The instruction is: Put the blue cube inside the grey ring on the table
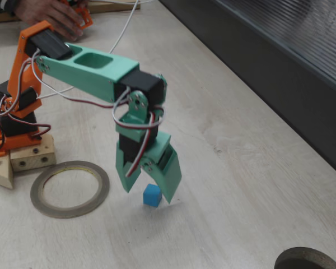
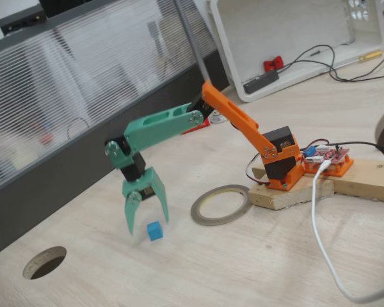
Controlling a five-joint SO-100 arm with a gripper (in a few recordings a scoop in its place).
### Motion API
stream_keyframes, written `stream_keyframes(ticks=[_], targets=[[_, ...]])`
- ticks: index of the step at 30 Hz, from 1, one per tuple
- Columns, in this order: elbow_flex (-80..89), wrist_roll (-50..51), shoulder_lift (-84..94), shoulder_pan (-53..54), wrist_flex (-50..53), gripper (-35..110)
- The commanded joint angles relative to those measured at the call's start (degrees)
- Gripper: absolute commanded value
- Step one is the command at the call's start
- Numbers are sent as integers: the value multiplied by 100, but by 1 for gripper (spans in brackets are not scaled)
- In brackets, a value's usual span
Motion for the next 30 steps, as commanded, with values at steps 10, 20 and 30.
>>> stream_keyframes(ticks=[10,20,30], targets=[[-53,35,-79,44,53,61],[-35,35,-79,44,70,60],[-70,53,-79,44,18,29]])
